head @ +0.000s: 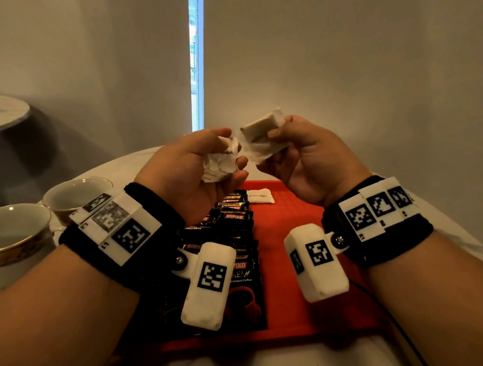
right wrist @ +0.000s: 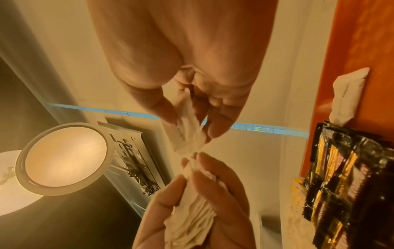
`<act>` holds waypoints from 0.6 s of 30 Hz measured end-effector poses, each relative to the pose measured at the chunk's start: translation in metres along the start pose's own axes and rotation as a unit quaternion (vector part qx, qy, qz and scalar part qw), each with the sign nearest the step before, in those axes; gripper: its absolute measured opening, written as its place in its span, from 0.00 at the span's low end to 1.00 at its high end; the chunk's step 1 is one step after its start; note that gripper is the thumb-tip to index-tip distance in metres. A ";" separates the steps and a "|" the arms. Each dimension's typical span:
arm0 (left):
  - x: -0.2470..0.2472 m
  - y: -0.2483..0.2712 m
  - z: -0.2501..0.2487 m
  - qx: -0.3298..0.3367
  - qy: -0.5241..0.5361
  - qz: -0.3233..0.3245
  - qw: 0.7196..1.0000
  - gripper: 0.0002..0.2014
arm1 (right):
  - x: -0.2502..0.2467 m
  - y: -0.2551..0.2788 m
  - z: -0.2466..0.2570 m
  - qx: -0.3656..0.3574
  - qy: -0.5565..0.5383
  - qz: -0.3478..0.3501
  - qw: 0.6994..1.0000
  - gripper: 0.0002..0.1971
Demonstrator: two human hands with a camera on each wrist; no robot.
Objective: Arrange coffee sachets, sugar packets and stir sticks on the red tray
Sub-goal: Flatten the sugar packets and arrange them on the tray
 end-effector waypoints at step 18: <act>-0.001 0.001 0.002 -0.010 -0.076 0.005 0.997 0.05 | 0.004 0.005 -0.004 -0.001 0.027 0.015 1.000 0.17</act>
Point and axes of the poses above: each hand's wrist, its own y-axis away from the middle knuckle, its own x-axis out of the palm, z = x × y, the point moved 1 cm from there along -y, towards the middle knuckle, and after that the axes turned 7 degrees about z, right-handed, at the moved point
